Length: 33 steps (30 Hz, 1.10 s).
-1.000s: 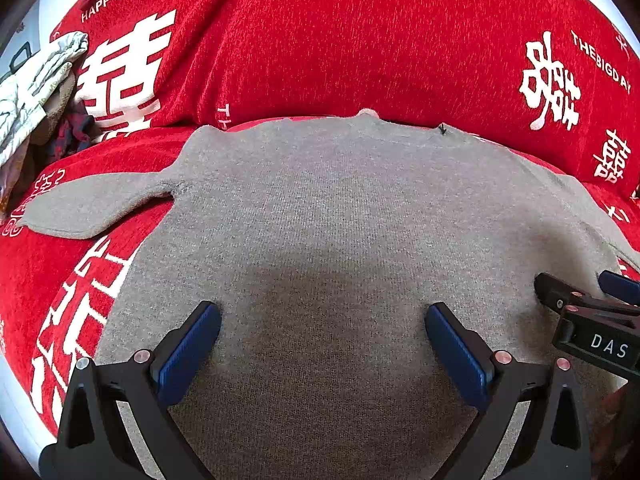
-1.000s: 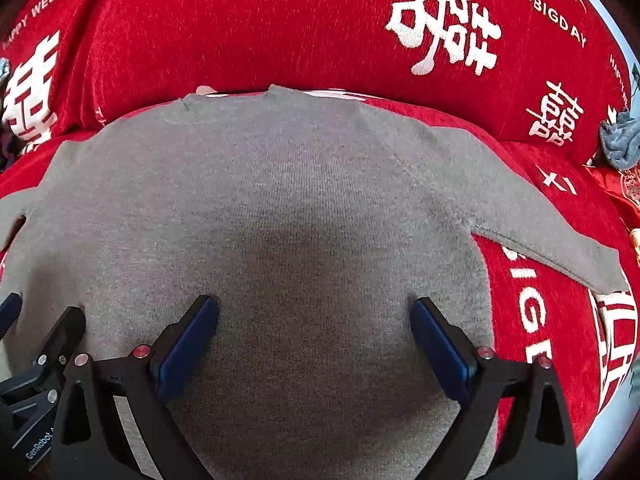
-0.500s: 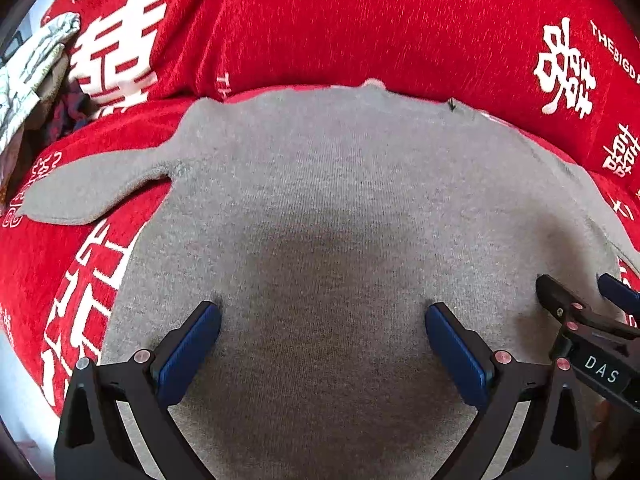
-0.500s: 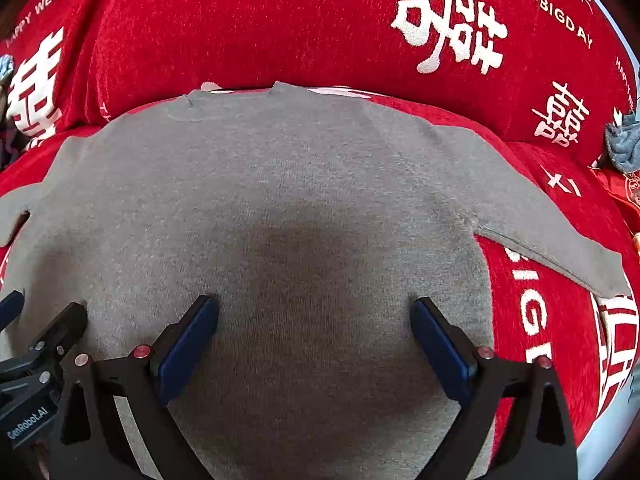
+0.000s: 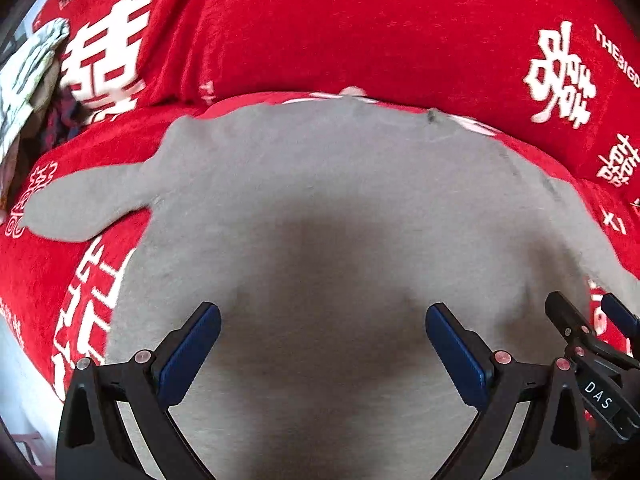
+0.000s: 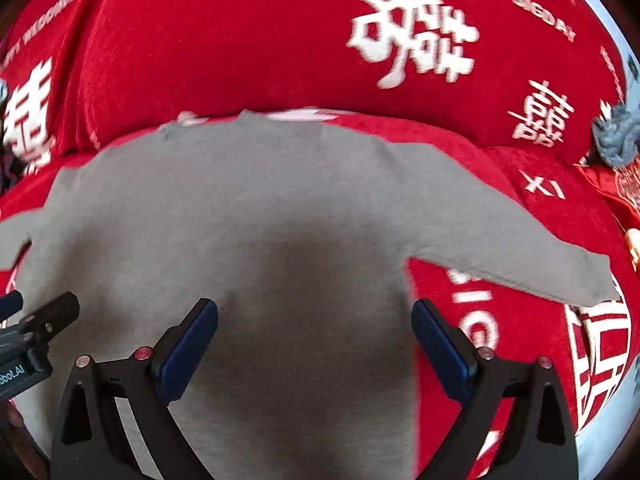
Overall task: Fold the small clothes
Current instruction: 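Move the right tool to the sweater sleeve beside the right tool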
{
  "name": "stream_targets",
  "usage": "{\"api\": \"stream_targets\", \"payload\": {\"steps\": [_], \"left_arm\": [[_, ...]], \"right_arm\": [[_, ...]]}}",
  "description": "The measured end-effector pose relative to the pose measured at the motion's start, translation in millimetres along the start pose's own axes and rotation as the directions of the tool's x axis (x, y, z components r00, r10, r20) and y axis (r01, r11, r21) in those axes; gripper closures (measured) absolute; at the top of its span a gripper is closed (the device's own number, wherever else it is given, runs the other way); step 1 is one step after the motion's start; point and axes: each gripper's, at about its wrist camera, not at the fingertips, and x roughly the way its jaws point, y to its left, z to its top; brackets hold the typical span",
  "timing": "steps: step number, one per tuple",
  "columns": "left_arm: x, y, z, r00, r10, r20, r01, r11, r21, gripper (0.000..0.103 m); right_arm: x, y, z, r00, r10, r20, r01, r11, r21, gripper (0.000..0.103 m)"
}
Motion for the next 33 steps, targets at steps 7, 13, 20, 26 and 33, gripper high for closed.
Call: {"api": "stream_targets", "payload": {"steps": [7,13,20,26,33], "left_arm": [[-5,-55,17,1.000,-0.027,0.007,0.026,0.998,0.050,0.000],[-4,-105,23,0.999,-0.037,0.010,0.036,0.993,0.117,0.000],[-2,-160,27,0.999,-0.051,0.009,0.048,0.982,0.181,0.000],[2,-202,27,0.998,-0.057,0.007,0.054,0.972,0.231,0.000],[15,-243,23,0.998,-0.060,-0.014,0.061,0.961,0.270,0.000]], "right_arm": [[-8,-58,12,0.999,-0.032,0.025,0.030,0.997,0.077,0.005],[-12,-111,14,0.997,-0.073,0.029,0.069,0.988,0.135,0.005],[-11,-166,9,0.993,-0.113,0.020,0.107,0.974,0.197,0.005],[-9,-204,2,0.988,-0.153,0.012,0.146,0.961,0.233,0.005],[-7,-248,-7,0.982,-0.191,-0.005,0.185,0.944,0.273,0.005]]}}
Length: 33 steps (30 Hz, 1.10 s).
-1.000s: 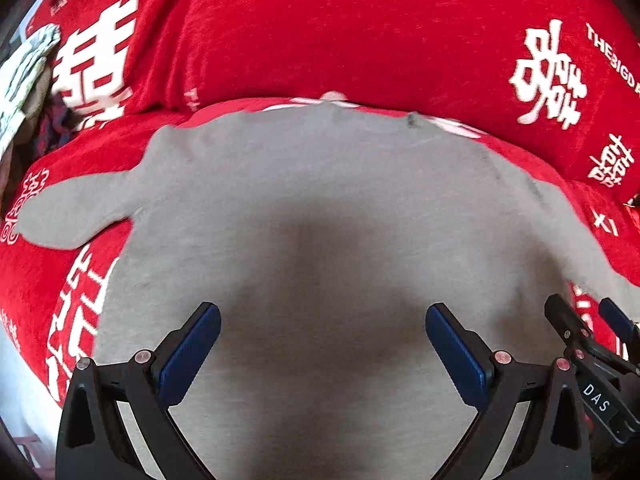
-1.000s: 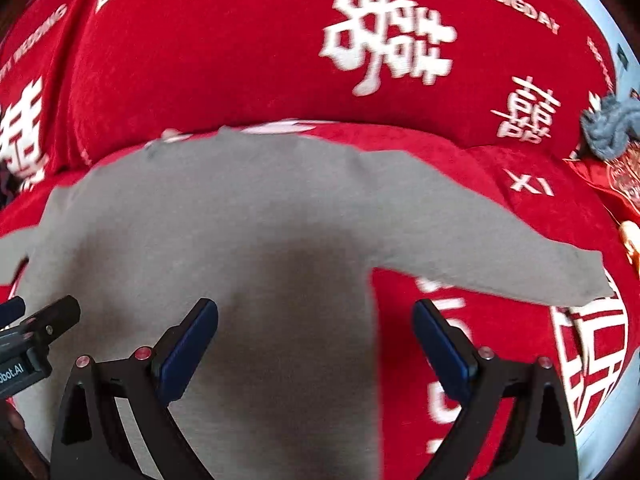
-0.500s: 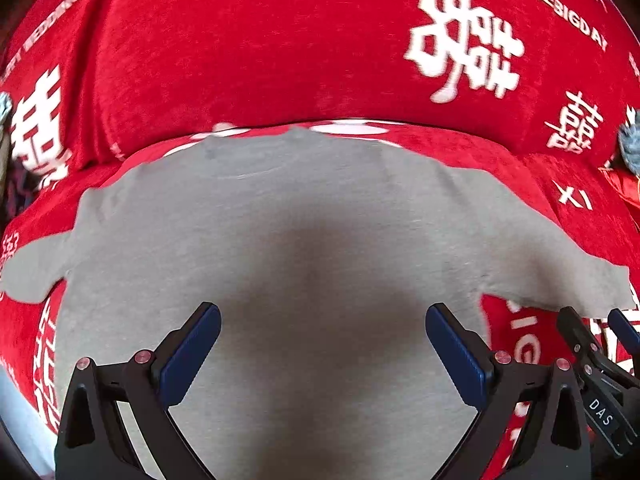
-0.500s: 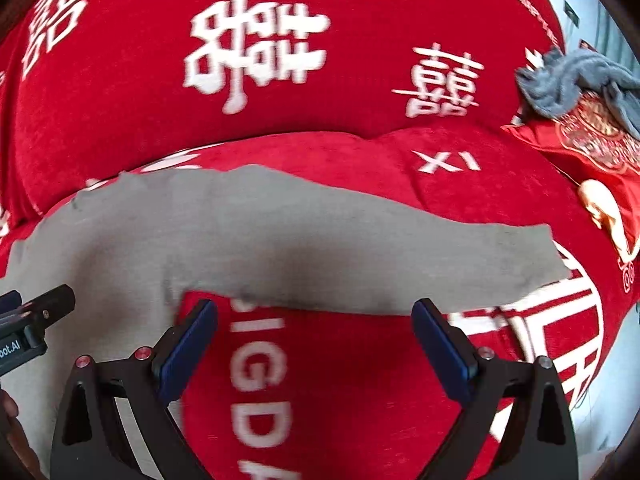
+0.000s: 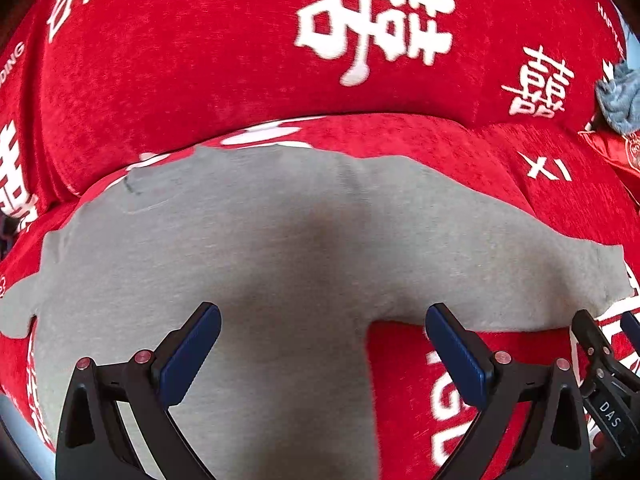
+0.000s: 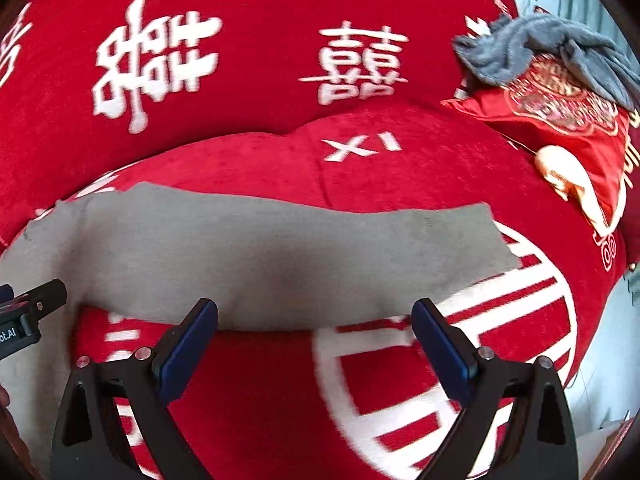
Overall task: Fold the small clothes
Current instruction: 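Move the right tool to the sweater sleeve beside the right tool, then grasp the sleeve cuff with the right tool and lift it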
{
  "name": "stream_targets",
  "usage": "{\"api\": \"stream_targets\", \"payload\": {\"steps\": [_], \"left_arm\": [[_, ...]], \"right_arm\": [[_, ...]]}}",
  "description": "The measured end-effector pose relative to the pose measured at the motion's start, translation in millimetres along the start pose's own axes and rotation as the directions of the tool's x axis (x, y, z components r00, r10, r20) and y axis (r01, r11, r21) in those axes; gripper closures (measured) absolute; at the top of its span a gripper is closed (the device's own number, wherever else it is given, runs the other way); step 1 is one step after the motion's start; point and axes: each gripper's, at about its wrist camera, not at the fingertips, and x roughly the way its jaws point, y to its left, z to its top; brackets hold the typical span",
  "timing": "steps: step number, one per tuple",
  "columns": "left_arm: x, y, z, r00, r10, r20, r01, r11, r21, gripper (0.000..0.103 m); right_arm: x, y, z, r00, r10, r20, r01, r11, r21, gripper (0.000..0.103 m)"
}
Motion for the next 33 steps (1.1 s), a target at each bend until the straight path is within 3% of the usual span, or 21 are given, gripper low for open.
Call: {"api": "stream_targets", "payload": {"steps": [8,13,21,22,23,25,26,27,29,33], "left_arm": [[16,-32,7,1.000,-0.004,-0.011,0.004,0.999,0.040,0.000],[24,-33,13,1.000,0.001,-0.009,0.000,0.999,0.032,0.000],[39,-1,26,1.000,0.009,-0.019,-0.010,0.998,-0.064,0.000],[41,3,27,1.000,0.012,-0.020,-0.013,0.997,-0.073,0.000],[44,7,29,1.000,0.016,-0.020,-0.018,0.996,-0.083,0.000],[48,16,31,1.000,0.017,-0.023,-0.019,0.993,-0.114,0.000],[50,20,32,1.000,0.012,-0.027,-0.015,0.991,-0.132,0.000],[53,24,32,0.999,0.005,-0.034,-0.010,0.989,-0.150,0.000],[58,27,33,0.999,0.000,-0.045,-0.008,0.987,-0.162,0.000],[66,15,30,0.998,-0.009,-0.070,0.000,0.992,-0.127,0.000]], "right_arm": [[21,-66,-2,0.998,-0.058,-0.035,0.062,0.993,0.105,0.005],[43,-112,-4,0.994,-0.075,-0.077,0.090,0.973,0.212,0.005],[66,-105,21,0.992,-0.124,-0.019,0.125,0.981,0.151,0.008],[68,-103,23,0.992,-0.126,-0.010,0.126,0.983,0.134,0.011],[69,-101,25,0.992,-0.126,-0.003,0.126,0.985,0.117,0.021],[71,-96,28,0.991,-0.132,0.010,0.131,0.989,0.076,0.049],[72,-95,29,0.992,-0.124,0.010,0.123,0.991,0.059,0.075],[72,-96,30,0.995,-0.103,0.008,0.102,0.993,0.057,0.092],[70,-102,30,0.999,-0.034,0.004,0.033,0.995,0.091,0.096],[37,-119,24,0.991,0.036,0.128,-0.060,0.981,0.184,0.096]]}}
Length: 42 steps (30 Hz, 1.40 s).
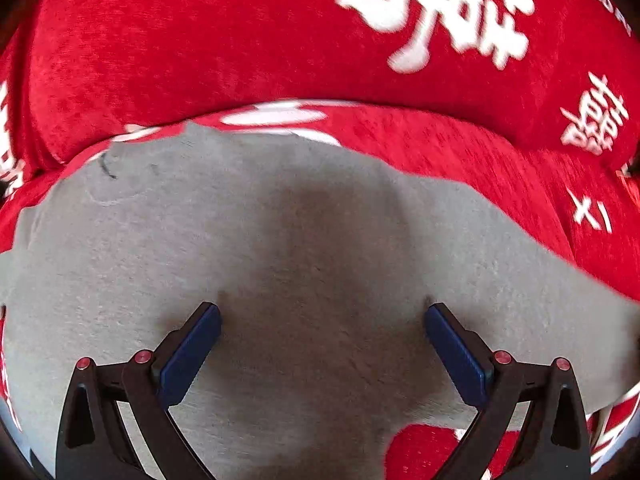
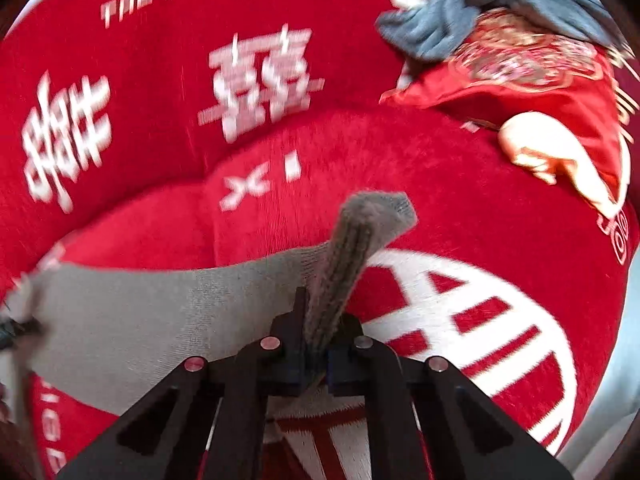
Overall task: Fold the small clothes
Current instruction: 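Grasp the sleeve cuff with the right tool and lift it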
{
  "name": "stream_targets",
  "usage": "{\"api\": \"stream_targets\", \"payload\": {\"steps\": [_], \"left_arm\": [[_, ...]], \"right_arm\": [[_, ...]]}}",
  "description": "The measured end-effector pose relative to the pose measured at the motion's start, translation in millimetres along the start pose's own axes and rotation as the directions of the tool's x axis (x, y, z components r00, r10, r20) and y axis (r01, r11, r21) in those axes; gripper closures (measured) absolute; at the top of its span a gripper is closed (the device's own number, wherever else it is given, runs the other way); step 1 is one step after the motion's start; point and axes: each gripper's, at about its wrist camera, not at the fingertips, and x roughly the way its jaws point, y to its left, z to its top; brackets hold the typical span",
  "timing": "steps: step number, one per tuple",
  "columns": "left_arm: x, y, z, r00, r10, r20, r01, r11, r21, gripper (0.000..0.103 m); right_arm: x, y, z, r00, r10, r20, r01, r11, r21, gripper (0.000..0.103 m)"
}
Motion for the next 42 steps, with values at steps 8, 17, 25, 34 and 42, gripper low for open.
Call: {"api": "stream_targets", "payload": {"steps": [8,17,25,34,42], "left_arm": [[-16,-35,-16,0.999,-0.026,0.022,0.022,0.988,0.150,0.000],[-42,14,-37,0.998,-0.043,0.052,0.037,0.993,0.109,0.000],[-56,63,-61,0.993,-0.081,0.081,0.076,0.995,0.057,0.000],[-59,125,-70,0.992,-0.084,0.090,0.087,0.996,-0.022,0.000],[-50,170,-82,0.995,-0.066,0.074,0.071,0.994,-0.077,0.000]], "right_arm": [[-18,-3,-1,1.000,0.015,0.013,-0.016,0.999,0.042,0.096],[-46,12,6,0.997,0.066,0.033,-0.068,0.996,0.062,0.096],[-78,57,14,0.995,0.071,0.065,-0.071,0.997,0.002,0.096],[-102,126,17,0.989,0.119,0.084,-0.113,0.991,-0.069,0.096],[-113,193,11,0.981,0.184,0.067,-0.174,0.976,-0.128,0.097]]}}
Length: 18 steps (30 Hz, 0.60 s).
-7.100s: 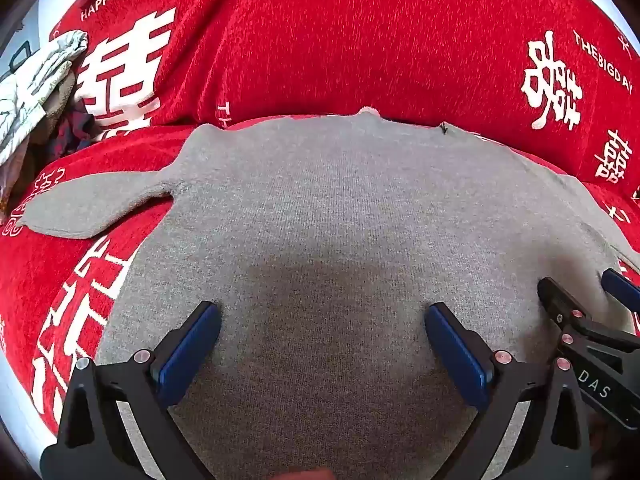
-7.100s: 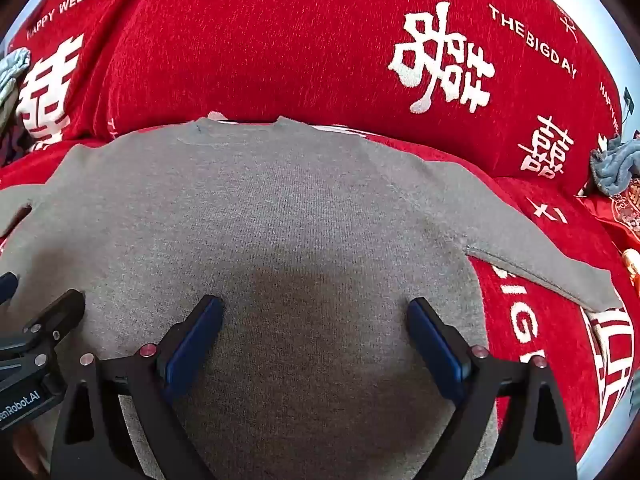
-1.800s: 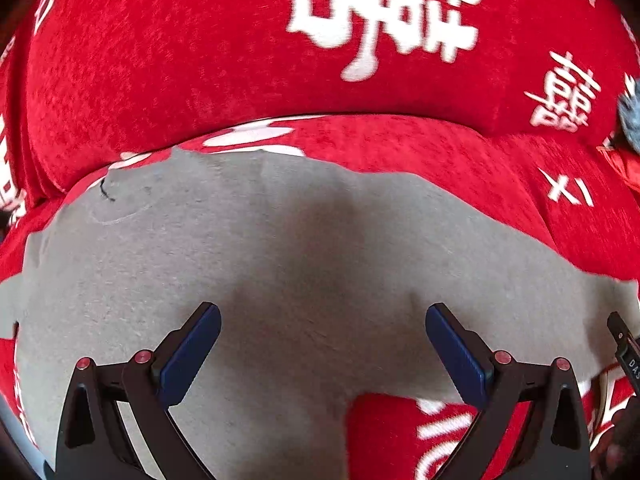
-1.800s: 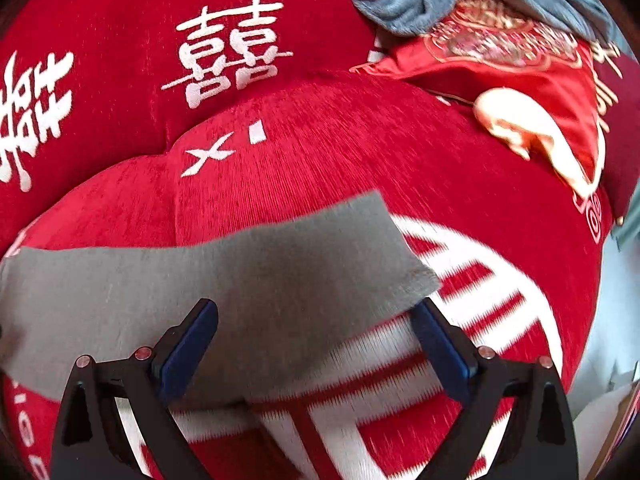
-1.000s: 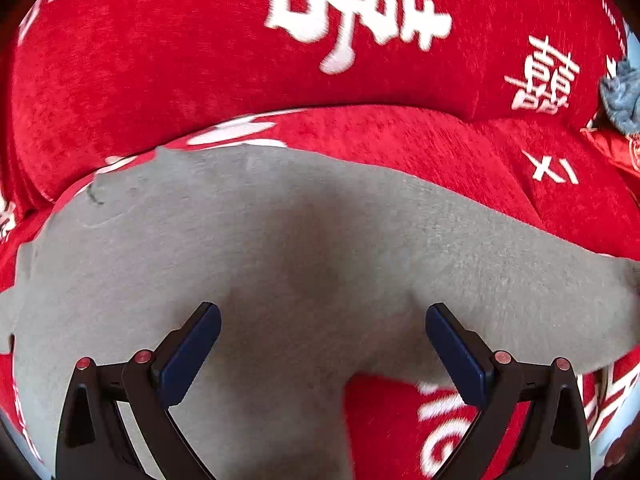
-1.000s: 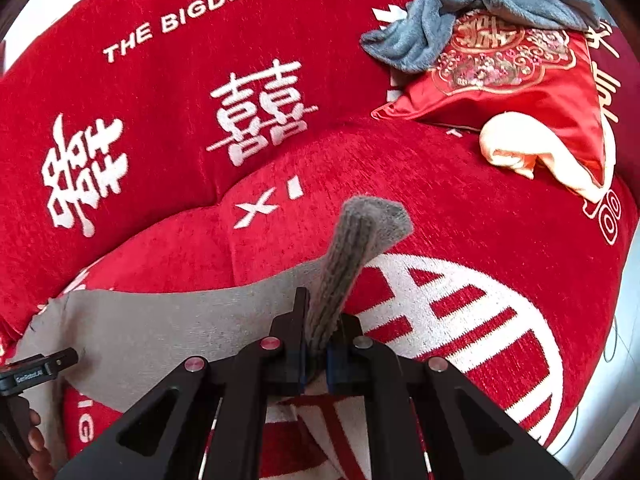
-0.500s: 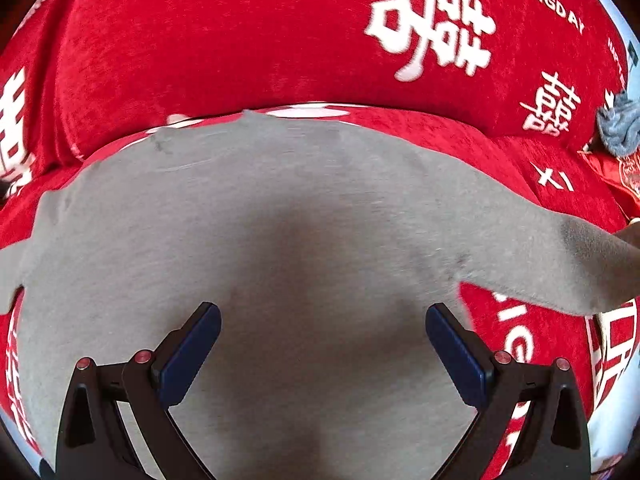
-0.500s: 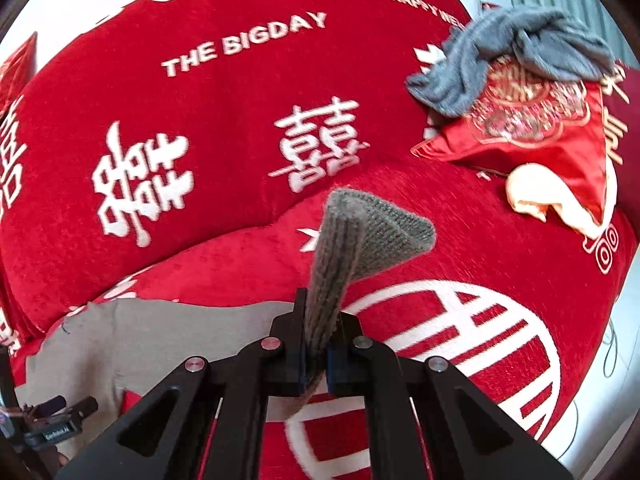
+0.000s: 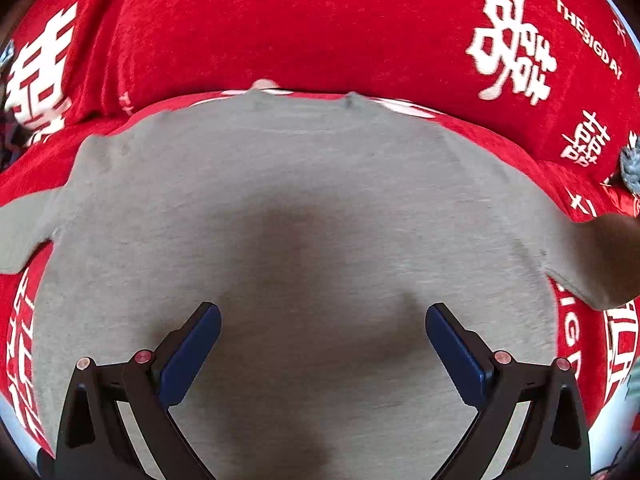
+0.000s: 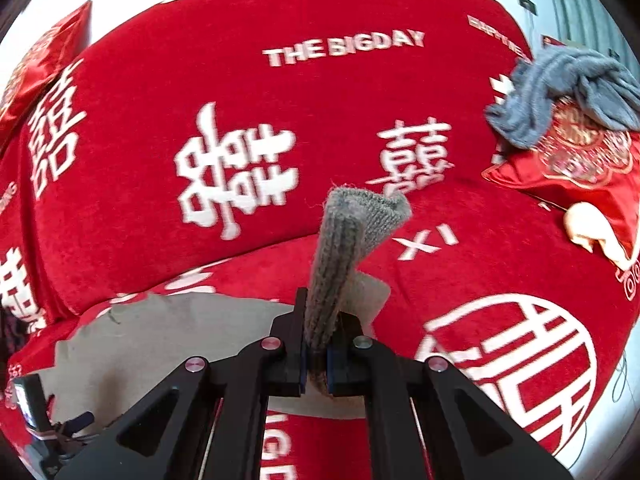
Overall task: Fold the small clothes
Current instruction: 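Grasp the sleeve cuff with the right tool and lift it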
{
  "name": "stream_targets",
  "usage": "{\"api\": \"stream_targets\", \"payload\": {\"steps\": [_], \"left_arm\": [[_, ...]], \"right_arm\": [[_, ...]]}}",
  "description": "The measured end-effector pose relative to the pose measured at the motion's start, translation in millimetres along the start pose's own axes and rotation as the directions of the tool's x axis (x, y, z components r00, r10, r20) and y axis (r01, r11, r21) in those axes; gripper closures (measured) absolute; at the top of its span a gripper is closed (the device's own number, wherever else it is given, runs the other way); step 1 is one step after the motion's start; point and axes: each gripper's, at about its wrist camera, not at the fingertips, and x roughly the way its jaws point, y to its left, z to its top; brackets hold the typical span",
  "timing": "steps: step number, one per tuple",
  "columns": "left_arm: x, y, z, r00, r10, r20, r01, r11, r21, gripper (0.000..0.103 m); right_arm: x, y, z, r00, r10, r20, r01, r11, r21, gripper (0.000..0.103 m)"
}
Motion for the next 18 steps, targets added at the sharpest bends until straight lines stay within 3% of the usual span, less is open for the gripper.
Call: {"api": "stream_targets", "payload": {"steps": [18], "left_arm": [[-14,89,-16,0.999,-0.008,0.044,0.012,0.995,-0.095,0.000]], "right_arm": [[-4,180,-12,0.992,0.123,-0.019,-0.125,0.973,-0.196,0.097]]}}
